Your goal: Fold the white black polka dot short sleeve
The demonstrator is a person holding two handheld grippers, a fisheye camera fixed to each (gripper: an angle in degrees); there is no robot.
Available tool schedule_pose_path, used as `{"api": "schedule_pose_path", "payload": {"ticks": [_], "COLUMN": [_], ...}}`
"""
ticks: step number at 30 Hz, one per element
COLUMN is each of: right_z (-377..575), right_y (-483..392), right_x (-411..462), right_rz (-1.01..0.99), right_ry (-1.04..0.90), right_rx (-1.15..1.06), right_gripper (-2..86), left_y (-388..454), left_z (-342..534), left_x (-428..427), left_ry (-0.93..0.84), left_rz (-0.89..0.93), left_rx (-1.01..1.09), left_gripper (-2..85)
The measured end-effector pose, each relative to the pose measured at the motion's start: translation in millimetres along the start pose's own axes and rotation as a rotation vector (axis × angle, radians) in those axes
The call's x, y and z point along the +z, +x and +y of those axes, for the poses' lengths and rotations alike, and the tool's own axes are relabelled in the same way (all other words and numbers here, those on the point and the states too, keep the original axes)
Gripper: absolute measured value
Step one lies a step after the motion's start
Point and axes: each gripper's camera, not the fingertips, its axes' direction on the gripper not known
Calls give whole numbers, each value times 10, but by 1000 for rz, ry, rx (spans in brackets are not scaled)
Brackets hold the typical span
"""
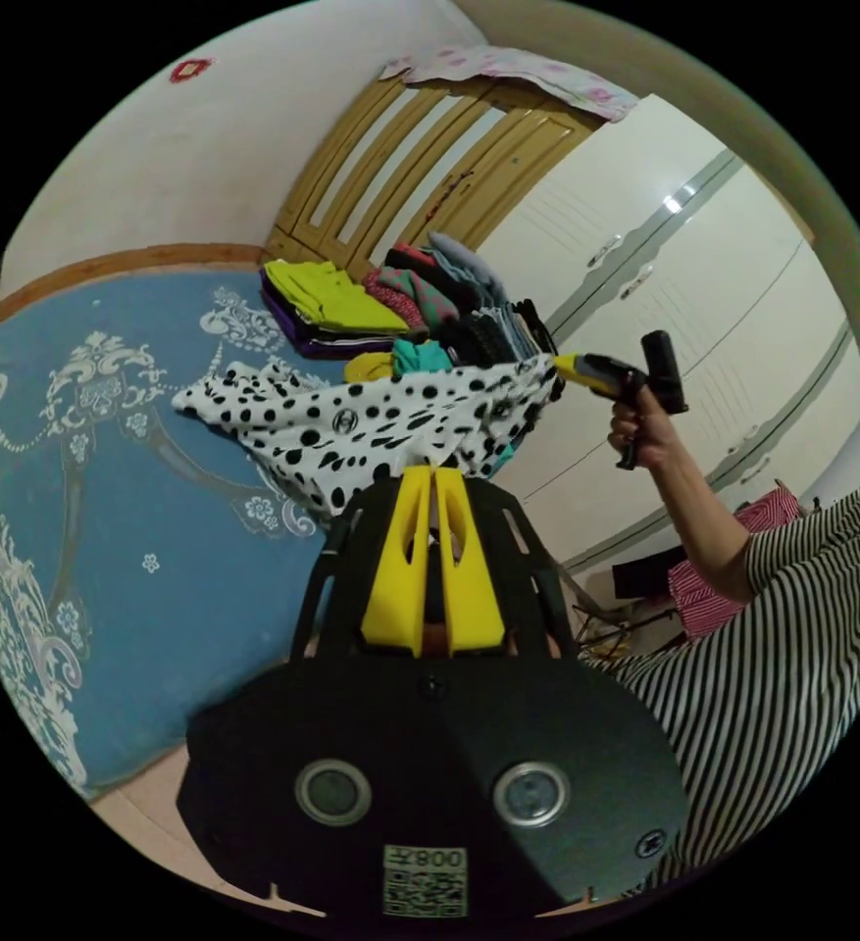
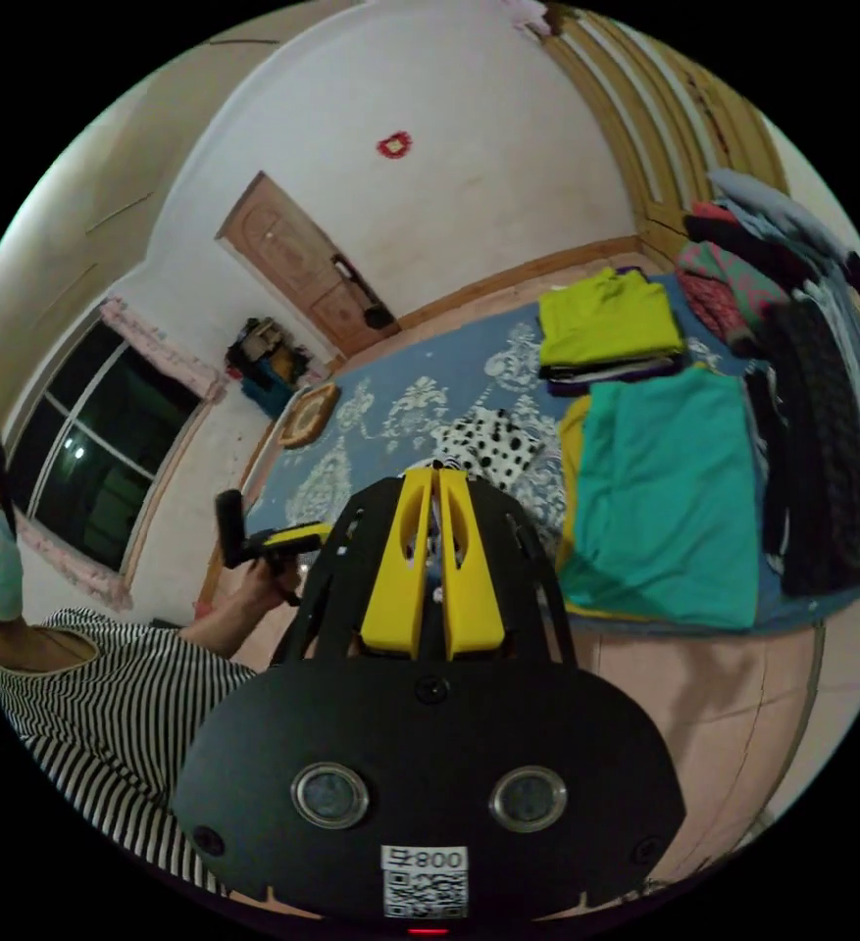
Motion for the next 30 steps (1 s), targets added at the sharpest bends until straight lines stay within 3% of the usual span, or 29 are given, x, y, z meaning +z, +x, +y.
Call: {"api": "schedule_pose_path", "payload": {"ticks": [5, 8, 13, 19, 30], "right_z": [456, 618, 812, 1099, 1398], "right_y": [33, -228, -995, -1512, -1732], "right_x": [-218, -230, 190, 468, 442], "right_rz": [-25, -96, -118, -2, 142], "right_ry": [93, 113, -43, -87, -114], "right_rx": [40, -46, -293, -450, -442], "right_gripper": [26, 58, 87, 108, 34], "left_y": [444, 663, 907, 1088, 1139], "left_z": [-309, -449, -613, -790, -1113], "left_x": [-62, -42, -15, -13, -116], "left_ry": [-32, -58, -65, -57, -59], "left_rz": [6, -21, -25, -23, 15], "left_rx": [79, 112, 115, 95, 77], "left_gripper": [5, 5, 5, 5, 9]}}
